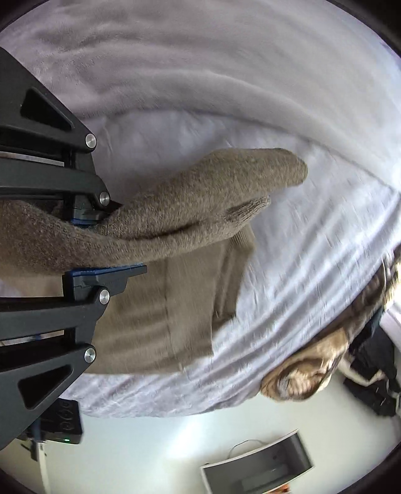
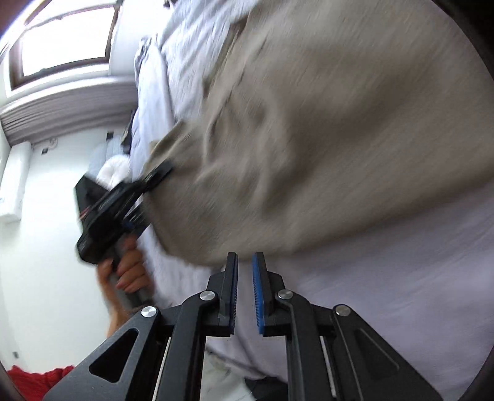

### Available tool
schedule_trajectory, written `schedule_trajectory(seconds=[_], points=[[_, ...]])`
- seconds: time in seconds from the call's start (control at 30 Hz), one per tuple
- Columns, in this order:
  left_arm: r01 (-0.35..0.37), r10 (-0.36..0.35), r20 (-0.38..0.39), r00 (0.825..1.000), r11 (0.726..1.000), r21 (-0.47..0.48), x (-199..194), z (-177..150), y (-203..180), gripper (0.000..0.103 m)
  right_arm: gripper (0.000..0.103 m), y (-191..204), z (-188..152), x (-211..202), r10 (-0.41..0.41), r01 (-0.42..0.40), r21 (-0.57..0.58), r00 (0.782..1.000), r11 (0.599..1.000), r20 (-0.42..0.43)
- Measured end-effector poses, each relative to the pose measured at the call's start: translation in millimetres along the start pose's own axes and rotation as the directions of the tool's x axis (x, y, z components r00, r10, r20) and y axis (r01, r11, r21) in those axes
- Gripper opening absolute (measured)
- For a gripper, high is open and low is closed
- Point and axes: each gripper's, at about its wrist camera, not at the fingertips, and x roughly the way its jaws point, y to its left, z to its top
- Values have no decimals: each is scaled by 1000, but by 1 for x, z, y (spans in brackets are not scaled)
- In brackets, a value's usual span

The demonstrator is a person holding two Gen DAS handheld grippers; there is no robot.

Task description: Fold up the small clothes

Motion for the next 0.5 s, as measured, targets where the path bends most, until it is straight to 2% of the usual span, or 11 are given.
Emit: schedule_trajectory(seconds=[0.1,0.23,0.33,0.4,0.5], points=[[-10,10,7,1000,998,67,5,3,-40,20,13,-10,24,-23,-39,39,-14,998,999,52],[-17,20,-20,1000,989,145,25,-1,-91,20,13,-27,51,-40,-27,29,-26,997,999,69],[-20,33,-59,998,977,213,49,-12,-129,20,13,-40,67,-41,45,-46,10,996,999,72],[-41,67,-86,994,961,273,71,-23,-151,20,12,-50,74,-35,102,-107,56,992,993,79],[-71,111,-110,988,946,315,94,-36,-166,20,19,-78,84,-31,203,-218,166,973,962,107]])
